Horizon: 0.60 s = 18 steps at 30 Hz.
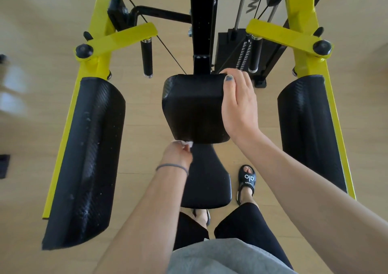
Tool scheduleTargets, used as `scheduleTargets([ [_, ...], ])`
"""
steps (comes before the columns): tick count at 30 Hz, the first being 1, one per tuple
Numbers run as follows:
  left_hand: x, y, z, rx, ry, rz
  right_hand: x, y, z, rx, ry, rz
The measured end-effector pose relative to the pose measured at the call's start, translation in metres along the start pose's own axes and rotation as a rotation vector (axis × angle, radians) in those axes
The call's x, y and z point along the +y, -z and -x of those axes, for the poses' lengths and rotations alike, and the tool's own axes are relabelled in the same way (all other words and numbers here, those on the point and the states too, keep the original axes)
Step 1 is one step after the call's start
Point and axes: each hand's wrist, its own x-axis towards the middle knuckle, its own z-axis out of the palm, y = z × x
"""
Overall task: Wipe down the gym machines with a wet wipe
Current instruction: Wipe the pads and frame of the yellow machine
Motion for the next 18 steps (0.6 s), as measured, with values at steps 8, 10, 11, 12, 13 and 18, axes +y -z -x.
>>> scheduleTargets([
  [8, 0.004, 0.013, 0.005, 0.064, 0.048, -0.081, -0.002, -0.004, 0.001, 0.046, -0.004, -0.002],
  [10, 0.010, 0.010, 0.013, 0.040, 0.045, -0.080, -0.002, -0.004, 0.001, 0.058, -0.011, 0.002],
  [11, 0.013, 0.007, 0.018, 0.014, 0.053, -0.077, -0.003, -0.005, 0.001, 0.061, -0.016, 0.005],
  [12, 0.015, 0.003, 0.024, -0.001, -0.006, -0.081, -0.003, -0.005, 0.002, 0.061, -0.022, 0.007],
  [13, 0.018, 0.000, 0.033, -0.010, -0.060, -0.070, -0.003, -0.005, 0.002, 0.061, -0.024, 0.008],
  [18, 0.009, -0.008, 0.042, -0.001, -0.279, -0.010, -0.005, -0.003, 0.002, 0.041, -0.040, 0.008],
])
